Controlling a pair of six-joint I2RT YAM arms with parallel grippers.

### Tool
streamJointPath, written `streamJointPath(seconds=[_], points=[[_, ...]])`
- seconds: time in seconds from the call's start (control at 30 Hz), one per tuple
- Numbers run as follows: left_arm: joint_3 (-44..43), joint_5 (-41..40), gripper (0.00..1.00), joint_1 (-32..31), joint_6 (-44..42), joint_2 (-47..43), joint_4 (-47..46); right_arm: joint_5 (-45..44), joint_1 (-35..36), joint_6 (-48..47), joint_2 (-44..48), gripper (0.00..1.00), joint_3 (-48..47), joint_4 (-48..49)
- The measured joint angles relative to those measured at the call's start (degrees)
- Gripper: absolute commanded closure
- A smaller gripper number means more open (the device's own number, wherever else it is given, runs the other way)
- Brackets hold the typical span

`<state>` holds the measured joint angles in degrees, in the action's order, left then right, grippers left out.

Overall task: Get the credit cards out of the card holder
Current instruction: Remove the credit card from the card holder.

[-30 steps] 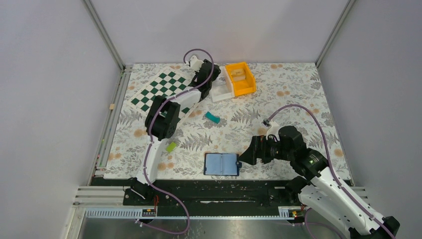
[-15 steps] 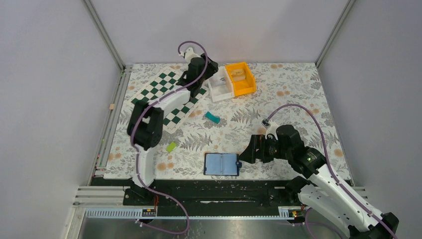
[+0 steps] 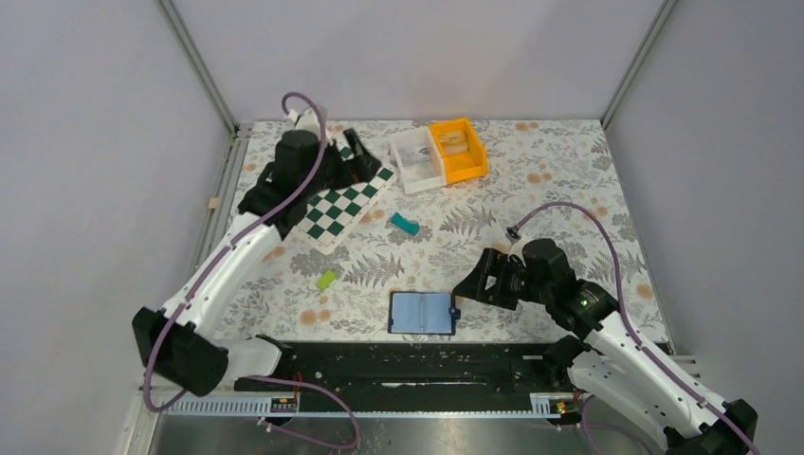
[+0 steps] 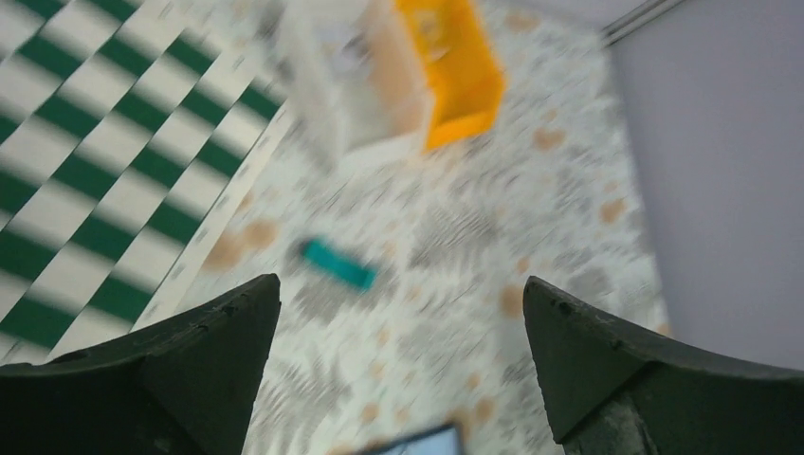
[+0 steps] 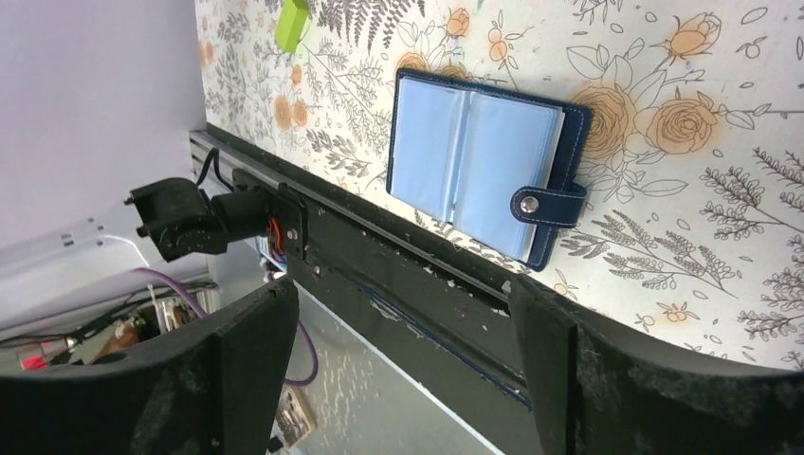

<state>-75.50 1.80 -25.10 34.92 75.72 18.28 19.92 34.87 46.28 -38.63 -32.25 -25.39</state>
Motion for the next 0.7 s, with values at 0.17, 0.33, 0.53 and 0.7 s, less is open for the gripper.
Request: streamJointPath(seconds=[0.17,0.33,0.53,0.7], points=[[15.34,1.75,0.01,5.46,-4.33,-11.1,10.91,-6.95,5.07,3.56,-2.4,0.11,0.0,0.46],[26.29,2.12,0.01,7.63,-8.63,-23.91,18.32,-14.84,14.38,6.78,-12.22,0.01,-0.57,2.38],[33.44,2.12,0.01,7.63,-9.22,-35.69,18.69,-25.64,25.68,9.51,-28.65,0.01,-10.12,0.79],[33.55,1.36,0.01,7.63,-9.22,-36.63,18.34,-32.44,32.17,9.25,-44.37,0.01,-24.22,-0.13]])
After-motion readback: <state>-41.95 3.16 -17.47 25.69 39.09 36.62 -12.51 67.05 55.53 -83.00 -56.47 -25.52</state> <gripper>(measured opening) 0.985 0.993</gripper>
